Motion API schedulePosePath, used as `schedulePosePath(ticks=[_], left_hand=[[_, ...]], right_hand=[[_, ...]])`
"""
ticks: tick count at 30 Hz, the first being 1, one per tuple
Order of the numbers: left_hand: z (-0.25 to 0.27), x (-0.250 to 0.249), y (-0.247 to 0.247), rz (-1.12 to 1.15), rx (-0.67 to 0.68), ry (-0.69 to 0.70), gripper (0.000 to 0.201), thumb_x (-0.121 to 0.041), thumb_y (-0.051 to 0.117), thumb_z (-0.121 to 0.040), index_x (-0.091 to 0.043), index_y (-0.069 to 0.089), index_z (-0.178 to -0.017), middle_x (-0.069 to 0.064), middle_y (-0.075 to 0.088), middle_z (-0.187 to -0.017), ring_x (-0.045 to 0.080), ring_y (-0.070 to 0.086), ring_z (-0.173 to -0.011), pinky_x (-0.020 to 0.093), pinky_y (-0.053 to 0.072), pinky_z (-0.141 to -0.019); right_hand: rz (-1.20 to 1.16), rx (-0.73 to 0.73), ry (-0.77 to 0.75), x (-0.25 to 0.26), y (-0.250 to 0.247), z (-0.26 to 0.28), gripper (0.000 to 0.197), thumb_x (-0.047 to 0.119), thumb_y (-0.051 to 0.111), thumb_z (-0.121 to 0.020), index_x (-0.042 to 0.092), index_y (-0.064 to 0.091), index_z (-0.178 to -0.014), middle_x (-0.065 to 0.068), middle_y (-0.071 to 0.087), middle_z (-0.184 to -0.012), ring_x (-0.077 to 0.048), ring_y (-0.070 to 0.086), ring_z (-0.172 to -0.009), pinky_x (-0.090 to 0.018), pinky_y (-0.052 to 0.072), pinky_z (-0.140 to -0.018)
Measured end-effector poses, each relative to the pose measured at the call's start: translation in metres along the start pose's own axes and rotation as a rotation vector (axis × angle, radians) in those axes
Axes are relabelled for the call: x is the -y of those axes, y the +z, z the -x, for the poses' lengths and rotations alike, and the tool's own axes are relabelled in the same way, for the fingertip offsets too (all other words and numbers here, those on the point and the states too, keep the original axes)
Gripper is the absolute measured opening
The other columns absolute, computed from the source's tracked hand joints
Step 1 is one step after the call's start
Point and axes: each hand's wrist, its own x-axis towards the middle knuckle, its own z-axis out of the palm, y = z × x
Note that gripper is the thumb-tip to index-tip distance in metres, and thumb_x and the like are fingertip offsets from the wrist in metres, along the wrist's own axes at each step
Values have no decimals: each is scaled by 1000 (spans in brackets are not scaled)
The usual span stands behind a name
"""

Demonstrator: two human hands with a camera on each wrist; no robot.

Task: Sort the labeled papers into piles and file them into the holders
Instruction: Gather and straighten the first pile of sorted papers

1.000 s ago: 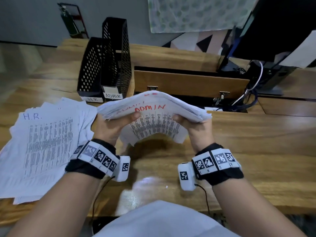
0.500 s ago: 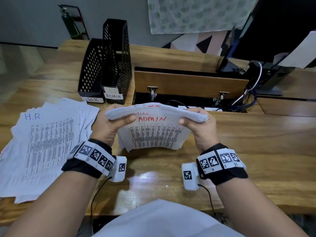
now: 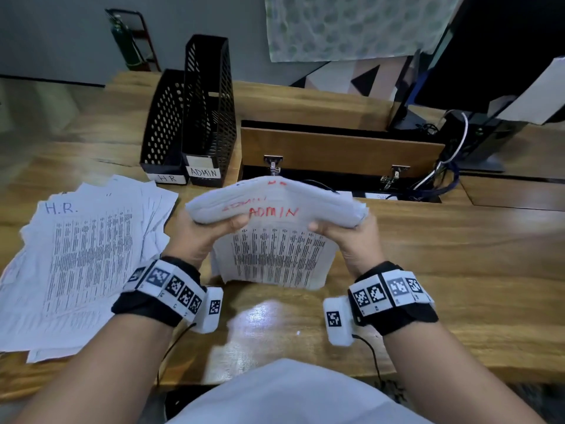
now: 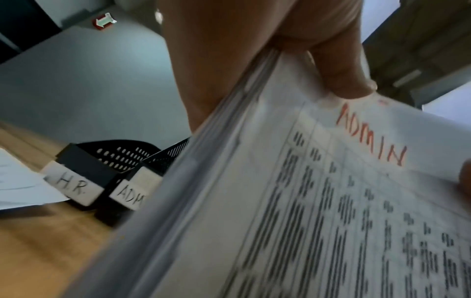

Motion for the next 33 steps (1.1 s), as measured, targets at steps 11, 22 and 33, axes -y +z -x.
schedulePosePath(ticks=[11, 22, 33], left_hand=[[-6, 12, 9, 419, -231, -233, 26, -28, 55, -93, -14, 63, -113, 9, 70, -117, 31, 63, -114, 51, 50, -94], [-3, 13, 26, 667, -146, -288, 39, -18, 39, -102, -21, 77, -96, 5, 75, -103, 23, 71, -97, 49, 58, -79], [0, 31, -12, -57, -225, -244, 41, 19, 72, -66, -8, 70, -96, 6, 75, -95, 26, 70, -94, 44, 55, -87]], right_hand=[[111, -146, 334, -49, -32, 6, 52, 23, 92, -52, 10, 66, -96, -10, 75, -94, -30, 71, -93, -41, 58, -78], [-260, -183, 538, -54, -7, 5, 76, 28, 91, -58, -6, 60, -118, -22, 65, -122, -37, 58, -120, -55, 40, -106], [105, -314, 93, -30, -25, 0, 31, -10, 69, -80, 1, 64, -109, 4, 66, -93, 7, 67, -72, -10, 52, -68]])
